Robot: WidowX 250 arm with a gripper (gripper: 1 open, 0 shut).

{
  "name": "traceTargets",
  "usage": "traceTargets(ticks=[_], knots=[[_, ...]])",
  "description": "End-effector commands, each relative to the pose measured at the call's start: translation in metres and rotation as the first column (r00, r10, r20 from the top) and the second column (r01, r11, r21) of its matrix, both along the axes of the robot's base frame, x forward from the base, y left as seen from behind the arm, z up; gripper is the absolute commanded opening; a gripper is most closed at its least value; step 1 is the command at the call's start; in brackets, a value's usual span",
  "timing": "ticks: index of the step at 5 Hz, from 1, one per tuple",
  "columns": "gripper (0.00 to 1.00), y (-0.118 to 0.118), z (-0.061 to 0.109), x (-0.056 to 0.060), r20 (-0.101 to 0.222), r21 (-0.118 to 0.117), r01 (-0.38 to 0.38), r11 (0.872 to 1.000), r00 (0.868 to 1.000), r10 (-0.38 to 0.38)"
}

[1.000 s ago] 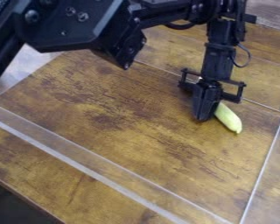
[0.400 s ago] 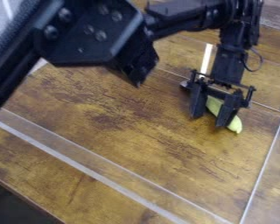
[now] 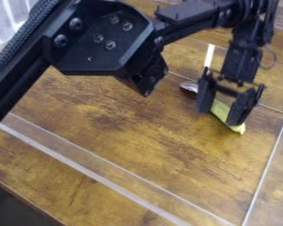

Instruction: Move the green spoon to the right

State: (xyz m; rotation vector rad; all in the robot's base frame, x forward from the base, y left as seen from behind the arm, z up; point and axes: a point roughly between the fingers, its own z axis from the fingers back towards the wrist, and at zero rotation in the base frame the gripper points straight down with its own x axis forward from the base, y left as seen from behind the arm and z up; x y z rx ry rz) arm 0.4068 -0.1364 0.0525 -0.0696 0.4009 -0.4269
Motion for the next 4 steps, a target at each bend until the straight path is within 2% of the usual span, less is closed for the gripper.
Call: traceTargets(ticks=[1,2,3,4], knots=[[1.00,-0.001,0.045,0.000,0.060,-0.013,0.066,0.998,0.996,-0.065],[1.00,0.001,0.057,-0.002,0.049,-0.004,0.109,0.994,0.993,-0.108],[1.00,0.010,0.054,-0.006,0.035,0.009,0.081,0.997,0.996,-0.081],[1.00,0.023,0.061,-0.010,0.032,0.017,0.049,0.999,0.998,-0.049]])
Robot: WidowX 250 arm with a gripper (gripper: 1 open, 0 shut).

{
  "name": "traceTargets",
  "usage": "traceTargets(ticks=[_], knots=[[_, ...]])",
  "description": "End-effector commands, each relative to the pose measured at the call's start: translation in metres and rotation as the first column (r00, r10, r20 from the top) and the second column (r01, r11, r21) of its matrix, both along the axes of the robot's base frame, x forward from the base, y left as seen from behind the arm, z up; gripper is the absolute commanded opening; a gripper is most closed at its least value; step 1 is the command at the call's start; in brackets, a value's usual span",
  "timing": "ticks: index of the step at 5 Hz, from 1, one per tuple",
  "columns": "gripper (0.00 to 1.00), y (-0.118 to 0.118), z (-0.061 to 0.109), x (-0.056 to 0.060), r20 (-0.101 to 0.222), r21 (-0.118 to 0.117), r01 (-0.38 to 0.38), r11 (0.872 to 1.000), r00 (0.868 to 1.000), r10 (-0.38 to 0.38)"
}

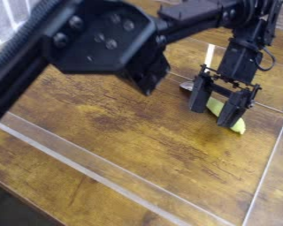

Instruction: Move the green spoon to the right

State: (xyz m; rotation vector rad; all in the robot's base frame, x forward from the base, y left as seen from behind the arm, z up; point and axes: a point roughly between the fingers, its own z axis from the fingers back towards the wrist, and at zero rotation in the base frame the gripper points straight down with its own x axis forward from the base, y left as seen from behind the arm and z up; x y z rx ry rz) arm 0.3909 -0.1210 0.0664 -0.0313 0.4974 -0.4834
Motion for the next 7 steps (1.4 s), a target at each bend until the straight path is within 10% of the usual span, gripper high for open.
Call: traceTargets(ticks=[1,7], knots=[[1.00,0.017,0.067,-0.001,0.133,-0.046,0.003,0.999,0.991,0.004],[1.00,0.023,0.096,-0.027,0.192,-0.082,0.209,0.975,0.963,-0.190]])
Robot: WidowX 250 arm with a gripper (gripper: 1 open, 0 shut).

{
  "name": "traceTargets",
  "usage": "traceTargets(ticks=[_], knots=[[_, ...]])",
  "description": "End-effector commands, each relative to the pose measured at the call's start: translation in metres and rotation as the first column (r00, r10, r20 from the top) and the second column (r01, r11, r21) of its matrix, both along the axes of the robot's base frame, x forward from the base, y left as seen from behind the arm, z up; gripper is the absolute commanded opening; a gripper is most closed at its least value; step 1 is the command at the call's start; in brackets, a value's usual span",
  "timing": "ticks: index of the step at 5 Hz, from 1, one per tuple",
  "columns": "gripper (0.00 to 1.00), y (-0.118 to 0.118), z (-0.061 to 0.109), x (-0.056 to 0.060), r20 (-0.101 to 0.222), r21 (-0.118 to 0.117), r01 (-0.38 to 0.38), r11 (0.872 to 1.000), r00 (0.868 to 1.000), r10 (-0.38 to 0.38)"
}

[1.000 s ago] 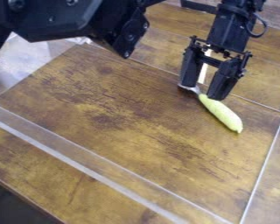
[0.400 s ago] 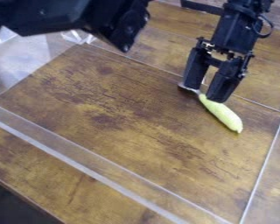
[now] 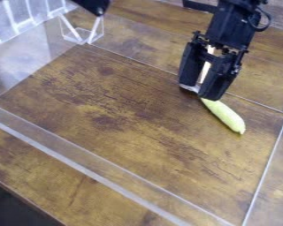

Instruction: Move the green spoon to the right

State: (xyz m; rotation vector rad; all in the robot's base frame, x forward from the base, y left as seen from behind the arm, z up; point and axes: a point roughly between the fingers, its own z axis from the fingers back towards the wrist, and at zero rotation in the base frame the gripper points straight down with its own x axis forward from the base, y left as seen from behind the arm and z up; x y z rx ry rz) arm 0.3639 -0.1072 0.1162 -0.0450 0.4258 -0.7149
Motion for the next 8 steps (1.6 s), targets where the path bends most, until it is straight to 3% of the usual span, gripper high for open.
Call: traceTargets(ticks=[1,2,4,5,8], knots=[[1.00,0.005,0.054,-0.012,0.143,-0.027,-0.026,0.999,0.989,0.029],[1.00,0.001,0.058,-0.022,0.149,-0.029,-0.037,0.999,0.988,0.040],[1.00,-0.016,0.042,-0.031,0.171,-0.027,-0.049,0.998,0.984,0.053],[1.00,-0.012,0.051,-0.038,0.186,-0.026,-0.041,0.999,0.981,0.045],[1.00,-0.024,0.015,-0.037,0.128,-0.042,0.122,0.992,0.985,-0.115]])
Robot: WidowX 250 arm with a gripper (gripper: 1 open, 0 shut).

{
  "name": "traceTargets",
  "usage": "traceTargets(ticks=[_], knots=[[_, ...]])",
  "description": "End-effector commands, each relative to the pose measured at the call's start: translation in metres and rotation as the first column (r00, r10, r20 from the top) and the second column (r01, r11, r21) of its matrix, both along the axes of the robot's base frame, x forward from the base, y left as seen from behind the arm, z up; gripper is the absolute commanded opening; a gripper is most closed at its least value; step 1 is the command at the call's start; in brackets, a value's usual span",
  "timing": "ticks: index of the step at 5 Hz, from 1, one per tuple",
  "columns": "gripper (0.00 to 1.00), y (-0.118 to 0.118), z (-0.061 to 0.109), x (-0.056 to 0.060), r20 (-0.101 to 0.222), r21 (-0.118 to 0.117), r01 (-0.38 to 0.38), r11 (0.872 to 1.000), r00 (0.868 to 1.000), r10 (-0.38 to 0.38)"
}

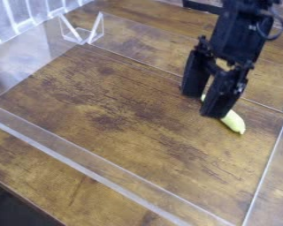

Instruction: Move the green spoon to the right

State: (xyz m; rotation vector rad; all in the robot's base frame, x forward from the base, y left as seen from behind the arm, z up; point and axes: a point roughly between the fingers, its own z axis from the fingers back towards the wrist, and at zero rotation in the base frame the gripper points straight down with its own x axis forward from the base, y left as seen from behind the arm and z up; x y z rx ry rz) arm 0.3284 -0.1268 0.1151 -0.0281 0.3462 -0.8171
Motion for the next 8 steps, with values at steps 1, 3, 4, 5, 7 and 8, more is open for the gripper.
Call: traceTargets(ticks=[1,3,4,5,7,8], knots=[[1.00,0.008,0.027,0.007,0.041,-0.015,0.026,1.000,0.999,-0.025],[1.00,0.020,0.043,0.009,0.023,-0.025,0.035,0.999,0.999,-0.034],[1.00,0.017,0.045,0.005,0.008,-0.037,0.070,0.997,0.998,-0.069],[1.00,0.014,0.045,0.009,-0.005,-0.048,0.114,0.992,0.993,-0.114],[1.00,0.008,0.035,0.007,-0.034,-0.079,0.188,0.979,0.981,-0.191],[1.00,0.010,0.034,0.002,-0.053,-0.092,0.200,0.975,0.977,-0.206]])
